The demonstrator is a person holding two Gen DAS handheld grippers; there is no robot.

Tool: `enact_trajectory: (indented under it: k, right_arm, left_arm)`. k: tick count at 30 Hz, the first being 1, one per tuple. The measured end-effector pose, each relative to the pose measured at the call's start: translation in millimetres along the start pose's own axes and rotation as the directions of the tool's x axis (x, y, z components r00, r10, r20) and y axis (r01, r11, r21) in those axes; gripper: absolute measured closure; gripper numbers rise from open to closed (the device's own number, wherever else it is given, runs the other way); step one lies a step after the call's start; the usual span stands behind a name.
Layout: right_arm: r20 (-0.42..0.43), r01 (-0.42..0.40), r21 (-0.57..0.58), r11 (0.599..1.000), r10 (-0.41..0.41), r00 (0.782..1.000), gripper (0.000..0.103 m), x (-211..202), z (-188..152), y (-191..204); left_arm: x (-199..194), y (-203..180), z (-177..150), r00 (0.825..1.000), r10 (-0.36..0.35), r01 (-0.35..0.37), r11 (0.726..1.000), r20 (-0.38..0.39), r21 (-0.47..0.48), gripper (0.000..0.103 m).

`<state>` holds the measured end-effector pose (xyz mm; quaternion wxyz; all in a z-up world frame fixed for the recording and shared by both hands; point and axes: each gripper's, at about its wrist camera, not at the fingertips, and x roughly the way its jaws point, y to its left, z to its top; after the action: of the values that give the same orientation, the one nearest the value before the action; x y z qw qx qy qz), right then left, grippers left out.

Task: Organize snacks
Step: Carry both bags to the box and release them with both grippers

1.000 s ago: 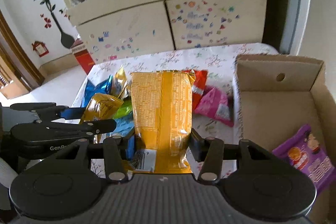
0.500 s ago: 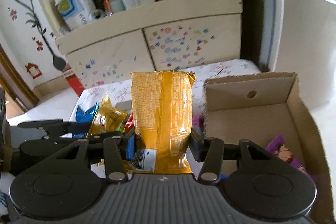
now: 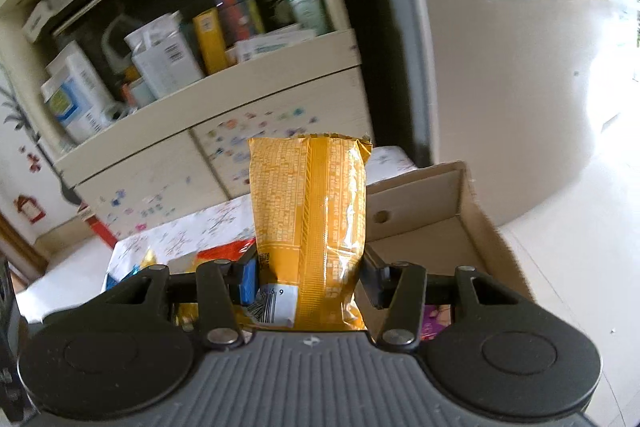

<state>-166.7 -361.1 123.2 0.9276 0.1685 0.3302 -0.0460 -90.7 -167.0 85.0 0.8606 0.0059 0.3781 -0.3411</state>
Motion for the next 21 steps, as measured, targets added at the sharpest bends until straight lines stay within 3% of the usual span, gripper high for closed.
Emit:
enact_trajectory:
  k: [7, 16, 18, 21]
  right_arm:
    - [0.024, 0.054, 0.071, 0.996, -0.056, 0.998, 0.047, -11, 5, -26]
    - [-0.001, 0.128, 0.125, 0.984, -0.129, 0.992, 0.047, -12, 2, -45]
    - [-0.007, 0.139, 0.135, 0.981, -0.14, 0.99, 0.045, -13, 1, -48]
    - [-0.006, 0.146, 0.146, 0.978, -0.147, 0.989, 0.036, -13, 0, -50]
  left_arm:
    - [17, -40, -5, 0.995, -0.094, 0.095, 0.995, -0.026, 0.036, 0.051]
    - [38, -86, -19, 0.973, -0.21, 0.218, 0.973, -0.099, 0.081, 0.05]
    - [40, -94, -24, 0.97, -0.217, 0.228, 0.968, -0.114, 0.099, 0.046]
    - [36, -100, -27, 0.973, -0.208, 0.22, 0.968, -0.103, 0.124, 0.025]
